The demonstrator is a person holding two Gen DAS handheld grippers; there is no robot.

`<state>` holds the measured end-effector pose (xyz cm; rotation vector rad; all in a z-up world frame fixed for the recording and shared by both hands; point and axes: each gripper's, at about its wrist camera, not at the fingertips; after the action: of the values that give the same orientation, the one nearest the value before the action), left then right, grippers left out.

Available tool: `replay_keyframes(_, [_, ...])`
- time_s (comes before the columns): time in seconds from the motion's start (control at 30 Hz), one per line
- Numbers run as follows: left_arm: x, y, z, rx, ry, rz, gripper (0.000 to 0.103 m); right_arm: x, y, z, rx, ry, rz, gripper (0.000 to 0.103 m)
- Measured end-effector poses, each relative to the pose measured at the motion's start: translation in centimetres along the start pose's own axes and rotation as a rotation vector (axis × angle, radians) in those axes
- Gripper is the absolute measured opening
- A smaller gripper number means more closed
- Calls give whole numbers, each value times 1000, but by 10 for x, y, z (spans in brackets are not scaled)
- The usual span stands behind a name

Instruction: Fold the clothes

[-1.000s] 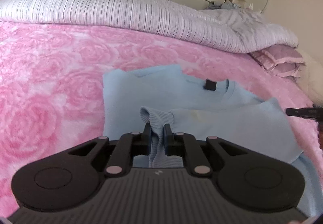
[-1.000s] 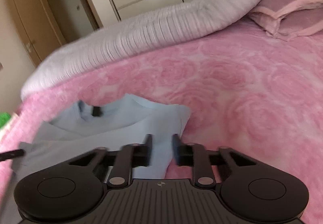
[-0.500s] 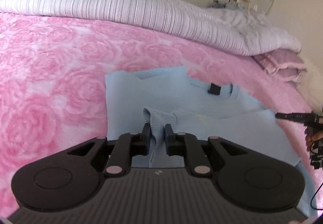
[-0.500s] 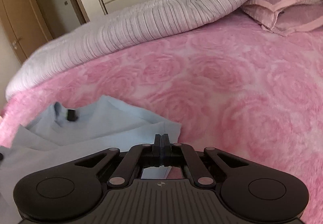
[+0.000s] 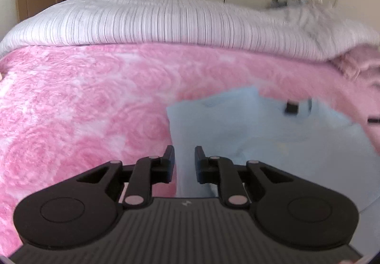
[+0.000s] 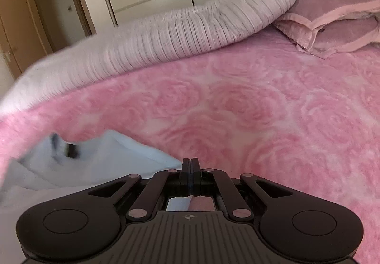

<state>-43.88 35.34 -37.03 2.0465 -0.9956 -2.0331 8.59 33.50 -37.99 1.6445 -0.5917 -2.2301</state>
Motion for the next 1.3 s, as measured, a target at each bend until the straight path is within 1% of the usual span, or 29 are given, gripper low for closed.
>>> replay_keyframes(0.07, [0,3,-10,84,-2,14,13,6,16,5,-38,12,10,0])
replay_keyframes(0.13, [6,-2,-29,135,-60,37,14,14,20,15,-57,39,40,0])
replay_keyframes(0.2, [16,-12,-46,143,-116,68,14,26,17,27,-64,67,66,1])
replay_keyframes(0.27, [26,-26,-52,133,-134,106,18,42,9,38,-43,124,124,1])
replay_keyframes(0.3, [25,-25,-51,128,-126,103,19,50,7,42,-30,163,128,1])
replay_keyframes(0.33, [25,-24,-50,123,-118,100,19,54,10,43,-23,178,111,1])
replay_keyframes(0.4, [23,-22,-48,113,-102,94,19,49,18,47,20,160,130,1])
replay_keyframes(0.43, [22,-20,-47,106,-98,87,14,47,24,50,46,168,129,2])
replay_keyframes(0.47, [20,-13,-48,95,-112,67,12,46,37,58,70,198,101,2])
replay_keyframes(0.5, [19,-6,-49,90,-119,53,12,47,49,64,46,202,76,2])
replay_keyframes(0.53, [20,0,-48,114,-94,60,12,49,61,69,23,206,51,2])
replay_keyframes(0.6, [27,8,-48,141,-68,86,13,61,82,78,-20,173,45,2])
replay_keyframes(0.67, [40,13,-53,102,-118,96,14,80,93,85,-8,185,78,2])
replay_keyframes(0.7, [45,16,-55,81,-139,100,14,94,92,87,35,210,132,2])
replay_keyframes(0.73, [44,21,-56,58,-146,103,14,105,93,86,52,222,141,2])
replay_keyframes(0.77, [43,26,-56,35,-154,106,14,109,101,85,52,216,100,2])
replay_keyframes(0.8, [41,32,-56,17,-157,107,13,108,110,86,66,197,114,2])
replay_keyframes(0.87, [36,53,-53,33,-141,98,14,105,131,90,88,163,127,3])
replay_keyframes(0.93, [35,77,-51,50,-131,91,14,107,164,97,87,150,83,4])
replay_keyframes(1.0, [46,102,-52,56,-138,111,14,118,193,100,109,140,94,4])
replay_keyframes(1.07, [64,121,-50,56,-135,155,14,135,218,103,144,143,117,6])
replay_keyframes(1.1, [75,130,-49,51,-133,180,14,146,227,106,166,156,149,6])
replay_keyframes(1.2, [108,155,-42,-14,-124,253,14,181,253,116,237,188,250,7])
replay_keyframes(1.3, [124,187,-42,-68,-129,250,14,204,285,123,289,219,214,8])
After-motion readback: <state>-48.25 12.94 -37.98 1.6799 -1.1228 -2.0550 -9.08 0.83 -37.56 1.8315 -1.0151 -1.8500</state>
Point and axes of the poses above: each gripper's, at about its wrist camera, not at the fingertips, and y roughly against the way its jaws point, z to its left, x to its underside, and after that the axes turned 9 degrees about -z, right-handed
